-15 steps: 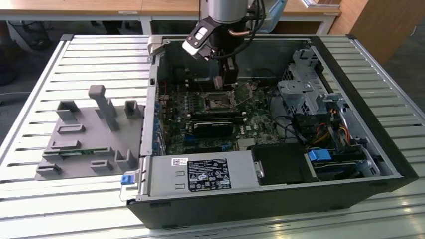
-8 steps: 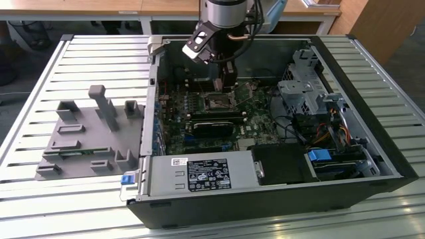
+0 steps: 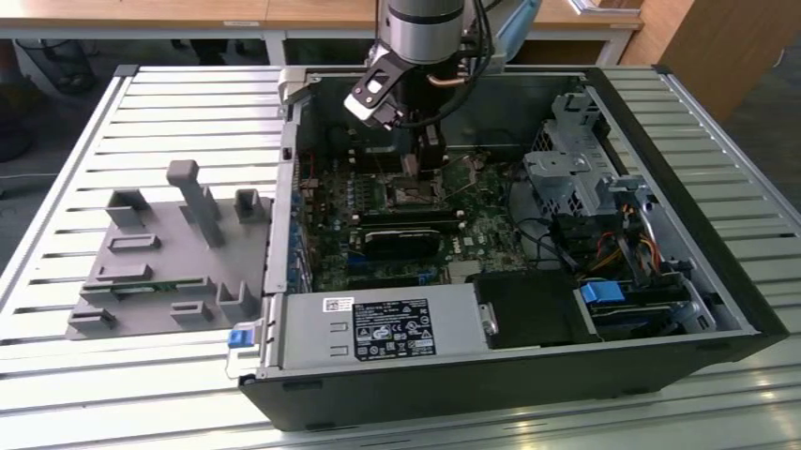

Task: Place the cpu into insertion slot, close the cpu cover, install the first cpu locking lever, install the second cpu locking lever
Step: 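Place the cpu into insertion slot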

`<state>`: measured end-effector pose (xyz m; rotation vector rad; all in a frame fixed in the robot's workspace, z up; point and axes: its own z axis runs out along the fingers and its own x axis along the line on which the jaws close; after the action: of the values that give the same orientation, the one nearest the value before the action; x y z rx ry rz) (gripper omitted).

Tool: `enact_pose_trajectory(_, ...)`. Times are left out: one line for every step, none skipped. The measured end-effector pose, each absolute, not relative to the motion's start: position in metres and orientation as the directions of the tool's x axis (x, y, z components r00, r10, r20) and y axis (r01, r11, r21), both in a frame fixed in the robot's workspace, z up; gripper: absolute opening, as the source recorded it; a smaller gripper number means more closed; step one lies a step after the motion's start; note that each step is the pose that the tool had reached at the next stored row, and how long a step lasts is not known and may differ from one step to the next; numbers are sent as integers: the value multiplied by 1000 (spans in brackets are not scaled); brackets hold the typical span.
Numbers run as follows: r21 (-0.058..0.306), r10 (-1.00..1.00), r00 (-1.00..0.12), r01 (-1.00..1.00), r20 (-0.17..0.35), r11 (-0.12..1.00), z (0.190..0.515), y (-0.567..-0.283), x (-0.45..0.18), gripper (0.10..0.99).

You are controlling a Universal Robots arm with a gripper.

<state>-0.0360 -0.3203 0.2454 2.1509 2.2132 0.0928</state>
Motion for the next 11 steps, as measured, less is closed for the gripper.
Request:
enact_pose_trajectory(81, 1000, -29, 996, 3, 28, 244, -320, -36, 537)
enact_pose_trajectory(81, 1000, -29, 996, 3, 28, 243, -320, -36, 537)
enact_pose_trajectory(80, 1000, -29, 996, 3, 28, 242, -320, -36, 537)
enact_pose_trajectory(80, 1000, -29, 996, 3, 28, 240, -320, -36, 537)
enact_pose_trajectory(80, 1000, -29, 996, 2, 28, 239, -319, -36, 537)
enact_pose_trajectory(80, 1000, -29, 996, 1, 28, 238, -319, -36, 537)
enact_pose_trajectory(80, 1000, -28, 996, 1, 28, 236, -319, -36, 537)
enact_pose_trajectory(80, 1000, -28, 996, 1, 28, 235, -319, -36, 537)
enact_pose_trajectory(80, 1000, -27, 996, 1, 27, 234, -319, -37, 537)
enact_pose_trajectory(80, 1000, -26, 996, 1, 26, 233, -319, -37, 537)
enact_pose_trajectory(80, 1000, -24, 996, 1, 24, 232, -319, -37, 537)
